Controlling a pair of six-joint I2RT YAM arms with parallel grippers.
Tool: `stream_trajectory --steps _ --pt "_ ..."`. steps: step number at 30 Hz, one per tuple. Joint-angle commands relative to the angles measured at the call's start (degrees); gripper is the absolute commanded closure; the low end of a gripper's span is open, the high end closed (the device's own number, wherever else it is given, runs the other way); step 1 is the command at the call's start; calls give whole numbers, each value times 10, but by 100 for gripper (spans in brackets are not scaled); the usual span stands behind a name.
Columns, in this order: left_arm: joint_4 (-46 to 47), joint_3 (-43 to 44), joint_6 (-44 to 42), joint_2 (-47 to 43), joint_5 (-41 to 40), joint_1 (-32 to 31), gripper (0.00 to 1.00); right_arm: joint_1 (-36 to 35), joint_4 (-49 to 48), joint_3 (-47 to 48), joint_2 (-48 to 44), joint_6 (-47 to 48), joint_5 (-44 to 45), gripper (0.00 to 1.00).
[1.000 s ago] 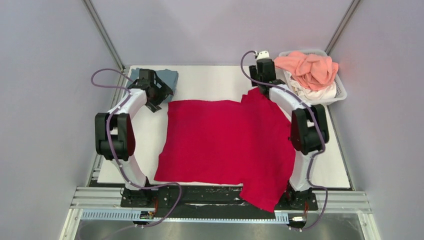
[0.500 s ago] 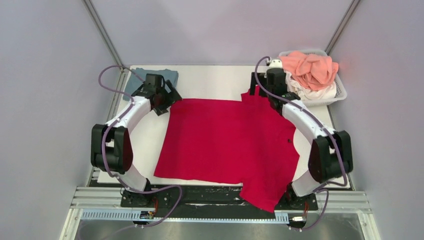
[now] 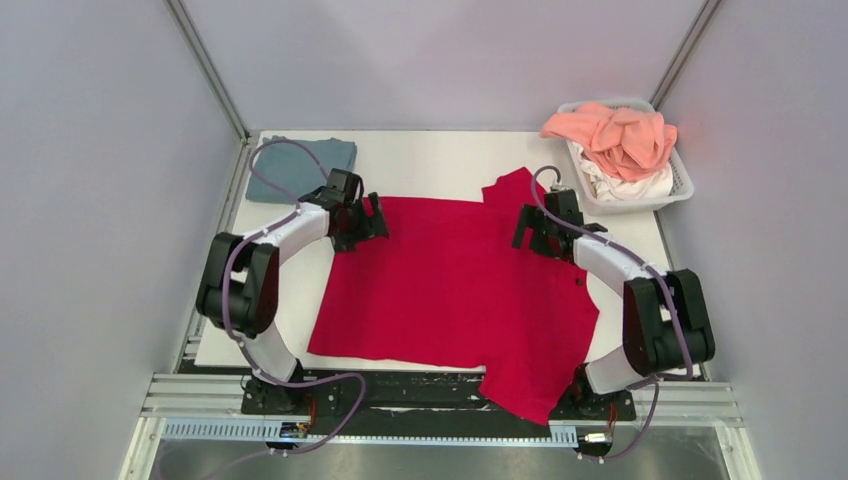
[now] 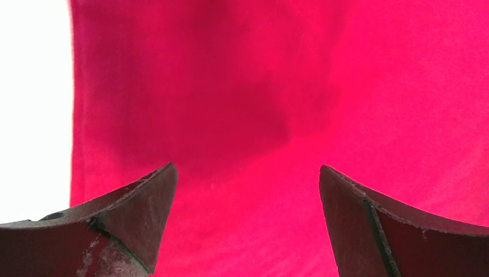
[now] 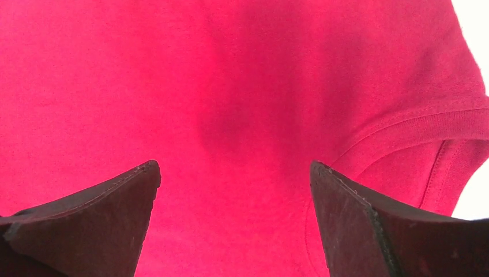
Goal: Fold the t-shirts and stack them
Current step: Flatten out the tshirt
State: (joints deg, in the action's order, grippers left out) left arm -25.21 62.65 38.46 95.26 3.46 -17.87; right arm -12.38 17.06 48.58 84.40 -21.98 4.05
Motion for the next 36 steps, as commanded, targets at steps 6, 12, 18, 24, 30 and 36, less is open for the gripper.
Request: stream_trajectory --steps 6,12,18,24,30,36 --pt "-8 125 -18 161 19 7 0 31 -12 91 152 -21 2 0" --pt "-36 207 -16 245 39 45 0 53 -4 169 231 -15 -3 0" --pt "-54 303 -25 304 81 66 0 65 15 287 311 6 -20 0" --pt "-75 367 -39 319 93 65 0 64 26 355 338 22 -1 0" --pt "-38 274 -43 181 86 56 0 18 29 303 211 39 46 0" --pt "-22 78 4 -39 -6 28 0 -25 19 143 1 6 75 0"
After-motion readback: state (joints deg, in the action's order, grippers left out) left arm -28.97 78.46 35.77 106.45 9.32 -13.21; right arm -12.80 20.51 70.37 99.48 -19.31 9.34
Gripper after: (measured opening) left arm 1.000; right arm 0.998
